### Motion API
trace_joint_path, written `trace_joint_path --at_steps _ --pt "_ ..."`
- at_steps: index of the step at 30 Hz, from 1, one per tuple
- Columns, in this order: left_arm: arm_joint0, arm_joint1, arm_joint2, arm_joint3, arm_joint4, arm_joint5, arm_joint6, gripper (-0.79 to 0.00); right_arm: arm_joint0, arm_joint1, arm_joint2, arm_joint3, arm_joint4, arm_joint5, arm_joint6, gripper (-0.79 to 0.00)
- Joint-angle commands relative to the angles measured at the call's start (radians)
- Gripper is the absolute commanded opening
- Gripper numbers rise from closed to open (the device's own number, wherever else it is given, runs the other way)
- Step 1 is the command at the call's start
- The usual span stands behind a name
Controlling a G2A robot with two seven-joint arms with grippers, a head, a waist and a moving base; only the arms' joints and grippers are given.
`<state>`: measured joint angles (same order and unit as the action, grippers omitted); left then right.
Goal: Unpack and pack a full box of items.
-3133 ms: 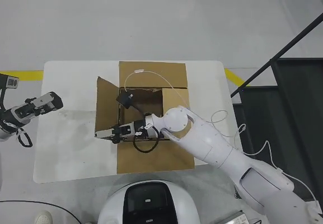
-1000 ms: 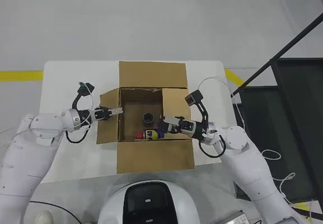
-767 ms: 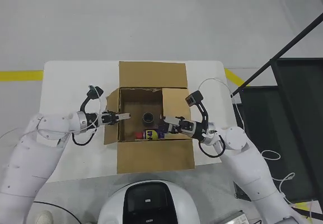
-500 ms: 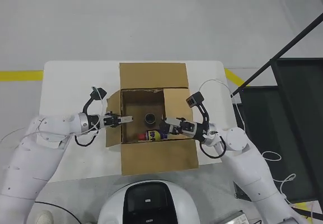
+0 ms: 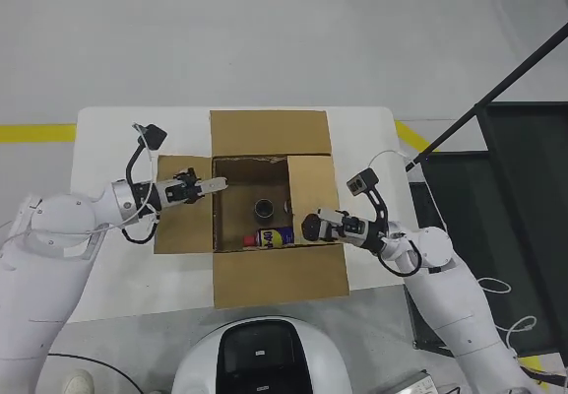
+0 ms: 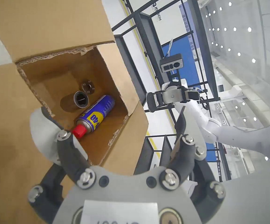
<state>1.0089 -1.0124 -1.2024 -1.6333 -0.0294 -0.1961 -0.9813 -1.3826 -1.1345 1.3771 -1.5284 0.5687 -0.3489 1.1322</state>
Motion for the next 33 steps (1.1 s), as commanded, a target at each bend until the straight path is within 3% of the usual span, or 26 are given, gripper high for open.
trace_joint_path --at_steps 1,9,28,33 --pt "-0.026 -0.009 0.039 0.007 -0.016 0.009 0.005 0.000 -0.014 0.004 0.021 0.011 0.024 -0.003 0.026 0.000" --pt "-0.131 -0.056 0.208 0.119 -0.042 0.049 0.067 0.000 -0.038 0.012 0.048 0.031 0.080 0.008 0.067 0.000" --pt "-0.130 -0.057 0.206 0.118 -0.047 0.052 0.075 0.000 -0.039 0.012 0.047 0.028 0.077 0.010 0.063 0.000" --pt "-0.161 -0.079 0.256 0.110 -0.096 0.113 0.113 0.000 -0.069 0.018 0.039 -0.006 0.023 0.028 0.080 0.000"
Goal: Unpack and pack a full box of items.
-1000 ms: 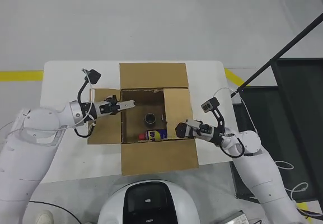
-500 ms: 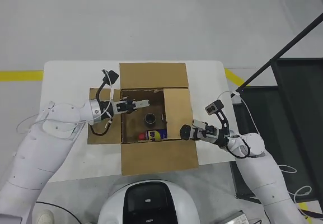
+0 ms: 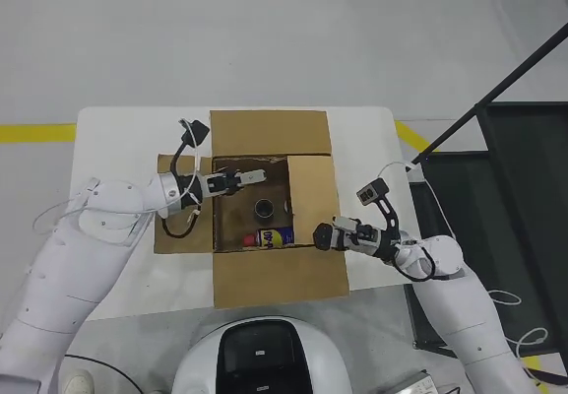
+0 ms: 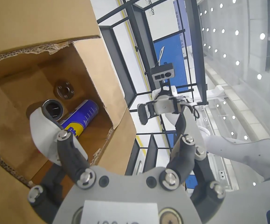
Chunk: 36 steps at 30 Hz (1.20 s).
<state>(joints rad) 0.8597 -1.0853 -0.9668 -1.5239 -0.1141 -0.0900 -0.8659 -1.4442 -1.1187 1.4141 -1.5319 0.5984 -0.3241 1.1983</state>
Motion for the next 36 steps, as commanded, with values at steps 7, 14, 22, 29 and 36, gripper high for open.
trace_joint_path --at_steps 7,14,22,29,36 --pt "-0.145 -0.077 0.181 0.127 -0.063 0.033 0.028 0.000 -0.046 0.023 0.017 -0.012 -0.084 0.031 0.154 0.000" --pt "-0.272 -0.179 0.338 0.349 -0.123 0.005 0.091 0.000 -0.047 0.026 0.030 -0.020 -0.008 0.036 0.137 0.000" --pt "-0.338 -0.254 0.409 0.550 -0.121 -0.068 0.118 0.000 -0.049 0.028 0.043 -0.039 0.057 0.038 0.111 0.000" --pt "-0.338 -0.254 0.409 0.550 -0.121 -0.068 0.118 0.000 -0.049 0.028 0.043 -0.039 0.057 0.038 0.111 0.000" --pt "-0.315 -0.257 0.405 0.536 -0.122 -0.059 0.151 0.000 -0.051 0.027 0.033 -0.055 0.046 0.054 0.077 0.000"
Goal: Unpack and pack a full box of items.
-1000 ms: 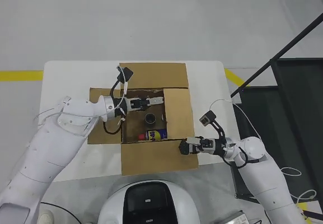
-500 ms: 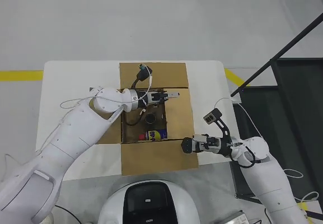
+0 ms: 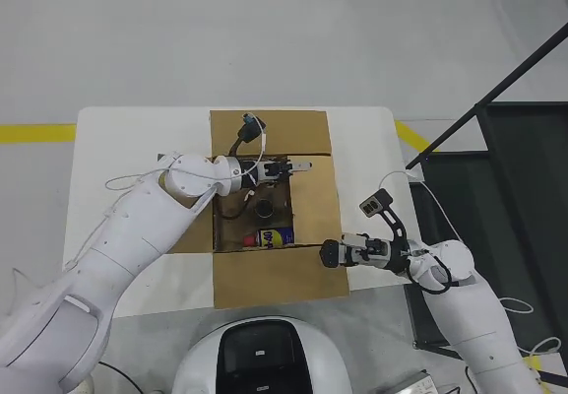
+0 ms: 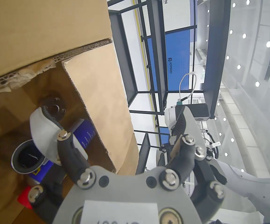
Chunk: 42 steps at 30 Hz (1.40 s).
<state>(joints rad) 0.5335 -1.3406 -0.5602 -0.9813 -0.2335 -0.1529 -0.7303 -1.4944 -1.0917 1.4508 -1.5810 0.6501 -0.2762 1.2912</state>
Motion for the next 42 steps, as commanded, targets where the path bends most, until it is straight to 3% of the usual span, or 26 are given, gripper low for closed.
trace_joint_path --at_steps 1,7,17,23,31,42 --pt "0.019 -0.006 -0.003 -0.006 -0.022 0.004 0.009 0.000 -0.001 0.000 -0.006 -0.010 -0.015 0.009 -0.025 0.000" --pt "0.009 -0.055 0.012 0.099 -0.090 -0.021 0.024 0.000 -0.008 0.002 -0.017 -0.025 -0.045 0.011 -0.050 0.000" --pt "-0.033 -0.132 0.005 0.248 -0.201 -0.164 -0.014 0.000 -0.034 0.008 -0.051 -0.074 -0.160 0.033 -0.095 0.000" --pt "-0.032 -0.146 -0.026 0.249 -0.253 -0.266 -0.094 0.000 -0.038 0.010 -0.080 -0.101 -0.220 0.051 -0.121 0.000" --pt "-0.027 -0.163 -0.035 0.192 -0.271 -0.259 -0.174 0.000 -0.045 0.012 -0.093 -0.117 -0.237 0.059 -0.185 0.000" --pt "-0.014 -0.178 -0.051 0.184 -0.265 -0.269 -0.251 0.000 -0.142 0.011 -0.002 -0.142 -0.100 -0.096 -0.348 0.000"
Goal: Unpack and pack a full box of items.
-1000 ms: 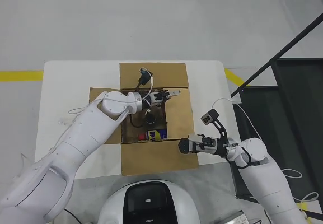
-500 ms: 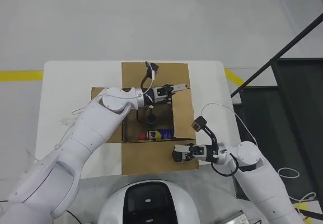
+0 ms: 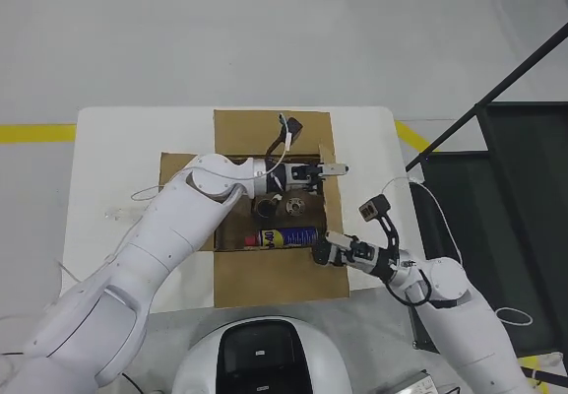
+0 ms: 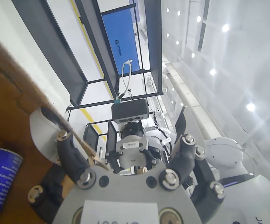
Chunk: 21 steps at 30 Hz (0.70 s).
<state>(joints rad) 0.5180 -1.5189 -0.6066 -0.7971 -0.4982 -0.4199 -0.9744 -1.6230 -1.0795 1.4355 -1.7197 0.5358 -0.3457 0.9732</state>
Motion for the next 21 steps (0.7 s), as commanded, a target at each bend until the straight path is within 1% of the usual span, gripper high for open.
trace_joint_path --at_steps 1,7,12,16,18,21 --pt "0.003 0.001 -0.009 -0.001 0.000 -0.005 -0.014 0.000 -0.030 -0.002 0.020 -0.010 0.025 -0.056 -0.060 0.000" --pt "0.020 0.016 -0.048 -0.017 0.011 -0.023 -0.057 0.000 -0.079 -0.006 0.042 -0.041 0.026 -0.117 -0.157 0.000" --pt "0.050 0.045 -0.103 -0.060 0.052 -0.040 -0.062 0.000 -0.094 -0.012 0.057 -0.048 0.052 -0.168 -0.241 0.000" --pt "0.096 0.081 -0.168 -0.144 0.090 -0.024 -0.063 0.000 -0.106 -0.019 0.070 -0.046 0.080 -0.223 -0.326 0.000" --pt "0.128 0.100 -0.202 -0.202 0.118 -0.011 -0.064 0.000 -0.107 -0.023 0.076 -0.041 0.079 -0.243 -0.378 0.000" --pt "0.183 0.130 -0.252 -0.299 0.175 0.013 -0.063 0.000 -0.099 -0.029 0.080 -0.025 0.048 -0.247 -0.463 0.000"
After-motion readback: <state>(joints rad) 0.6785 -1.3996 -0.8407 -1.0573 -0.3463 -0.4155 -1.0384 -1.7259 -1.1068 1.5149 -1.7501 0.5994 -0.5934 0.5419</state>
